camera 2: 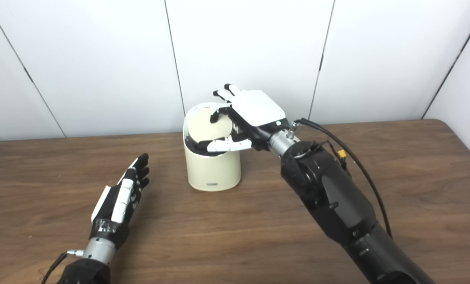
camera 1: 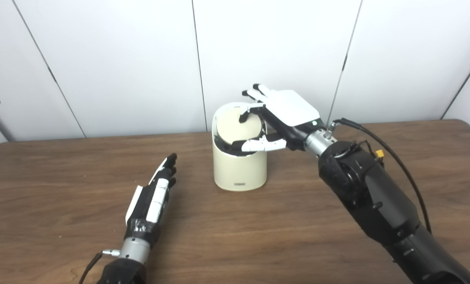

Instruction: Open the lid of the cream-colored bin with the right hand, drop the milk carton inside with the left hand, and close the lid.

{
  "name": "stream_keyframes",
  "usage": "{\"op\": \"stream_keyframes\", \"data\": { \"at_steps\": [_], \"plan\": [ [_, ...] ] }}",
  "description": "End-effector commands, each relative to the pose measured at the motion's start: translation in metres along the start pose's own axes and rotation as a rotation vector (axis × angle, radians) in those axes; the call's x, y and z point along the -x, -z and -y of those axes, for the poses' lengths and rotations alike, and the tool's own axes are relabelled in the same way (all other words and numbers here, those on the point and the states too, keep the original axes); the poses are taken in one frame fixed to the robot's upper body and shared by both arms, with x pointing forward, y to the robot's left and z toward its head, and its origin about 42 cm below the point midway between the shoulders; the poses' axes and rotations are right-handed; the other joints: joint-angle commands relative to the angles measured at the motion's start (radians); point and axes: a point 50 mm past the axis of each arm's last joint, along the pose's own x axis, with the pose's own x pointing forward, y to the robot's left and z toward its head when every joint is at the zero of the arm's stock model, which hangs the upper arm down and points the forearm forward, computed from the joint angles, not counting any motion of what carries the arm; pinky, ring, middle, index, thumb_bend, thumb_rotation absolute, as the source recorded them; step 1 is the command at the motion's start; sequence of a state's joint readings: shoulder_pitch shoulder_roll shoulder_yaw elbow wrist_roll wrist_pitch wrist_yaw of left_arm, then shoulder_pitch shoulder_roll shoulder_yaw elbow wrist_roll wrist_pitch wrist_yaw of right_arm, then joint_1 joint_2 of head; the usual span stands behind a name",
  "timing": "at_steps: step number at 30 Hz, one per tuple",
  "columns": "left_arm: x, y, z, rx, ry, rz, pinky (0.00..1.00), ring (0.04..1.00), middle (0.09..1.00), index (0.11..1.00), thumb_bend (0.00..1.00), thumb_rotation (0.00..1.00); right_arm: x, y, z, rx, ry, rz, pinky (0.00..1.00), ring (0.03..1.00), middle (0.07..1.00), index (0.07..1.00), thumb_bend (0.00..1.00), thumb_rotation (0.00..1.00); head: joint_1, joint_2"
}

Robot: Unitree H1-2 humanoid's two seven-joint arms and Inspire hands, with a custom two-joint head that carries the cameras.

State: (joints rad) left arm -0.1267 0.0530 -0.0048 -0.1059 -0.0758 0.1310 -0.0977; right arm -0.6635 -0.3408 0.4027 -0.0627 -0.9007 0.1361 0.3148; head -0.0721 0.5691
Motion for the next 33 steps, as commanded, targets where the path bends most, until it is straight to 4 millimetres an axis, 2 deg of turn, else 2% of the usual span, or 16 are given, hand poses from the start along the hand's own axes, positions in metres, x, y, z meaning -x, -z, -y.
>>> {"op": "stream_keyframes", "data": {
  "at_steps": [1,8,19,26,33],
  "plan": [
    [-0.008,-0.017,0.002,-0.02,0.006,0.09,1.0,1.0,1.0,1.0,0.69,0.92,-0.001,0.001,0.005,0.035,-0.005,0.009,0.96,1.0,0.958,0.691,0.59,1.0,0.001,0.002],
    [-0.009,-0.019,0.002,-0.019,-0.001,0.08,1.0,1.0,1.0,1.0,0.71,0.91,0.006,-0.001,0.002,0.07,-0.004,0.029,1.0,1.0,0.953,0.665,0.59,1.0,0.003,0.006],
    [-0.013,-0.02,0.004,-0.023,-0.001,0.076,1.0,1.0,1.0,1.0,0.69,0.93,0.021,-0.008,0.002,0.073,-0.013,0.054,1.0,1.0,0.954,0.66,0.58,0.99,0.01,0.011],
    [-0.016,-0.022,0.009,-0.015,0.002,0.084,1.0,1.0,1.0,1.0,0.7,0.93,0.021,-0.012,-0.008,0.089,-0.049,0.05,1.0,1.0,0.956,0.67,0.58,1.0,0.023,0.016],
    [-0.015,-0.025,0.014,-0.016,-0.003,0.08,1.0,1.0,1.0,1.0,0.74,0.93,0.02,-0.011,-0.022,0.17,-0.151,0.022,1.0,1.0,0.991,0.695,0.64,1.0,0.023,0.024]
  ]
}}
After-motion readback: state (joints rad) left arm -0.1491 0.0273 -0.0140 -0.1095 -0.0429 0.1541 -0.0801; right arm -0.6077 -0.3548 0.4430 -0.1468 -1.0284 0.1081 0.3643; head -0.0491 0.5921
